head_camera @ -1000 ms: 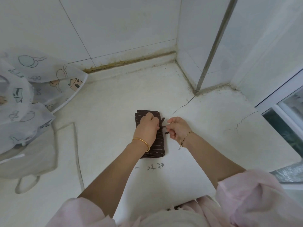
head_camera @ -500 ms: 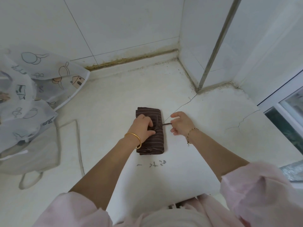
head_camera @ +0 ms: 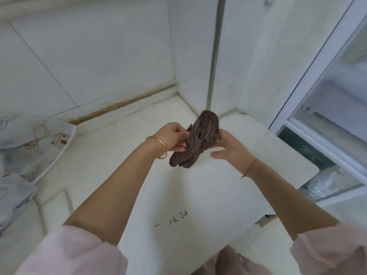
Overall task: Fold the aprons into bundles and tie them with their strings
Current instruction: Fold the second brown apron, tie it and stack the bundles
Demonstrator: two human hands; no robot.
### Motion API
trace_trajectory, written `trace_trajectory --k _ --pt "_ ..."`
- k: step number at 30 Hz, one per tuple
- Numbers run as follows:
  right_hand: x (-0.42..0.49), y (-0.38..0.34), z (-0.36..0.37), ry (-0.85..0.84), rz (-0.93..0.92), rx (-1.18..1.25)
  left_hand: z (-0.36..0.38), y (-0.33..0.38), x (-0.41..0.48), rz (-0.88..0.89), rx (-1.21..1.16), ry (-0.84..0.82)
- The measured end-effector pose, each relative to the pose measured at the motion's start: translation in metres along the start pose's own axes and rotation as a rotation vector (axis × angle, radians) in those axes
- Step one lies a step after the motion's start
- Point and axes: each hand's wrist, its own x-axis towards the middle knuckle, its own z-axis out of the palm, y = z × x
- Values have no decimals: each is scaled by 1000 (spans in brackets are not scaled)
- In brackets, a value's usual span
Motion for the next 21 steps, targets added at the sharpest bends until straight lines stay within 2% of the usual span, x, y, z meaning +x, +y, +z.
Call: trace_trajectory --k 2,4,10,16,21 --pt "-7 -15 -29 9 -36 -84 15 36 6 1 -119 -54" --pt "-12 -32 -50 13 -82 -21 31 74 9 5 -233 -111" --pt "-24 -77 -132 247 -281 127 97 194 20 -3 -497 -278" --pt "-32 -138 -236 226 -408 199 156 308 23 48 -665 -308" --pt "-25 -189 -294 346 -535 212 185 391 12 158 -719 -273"
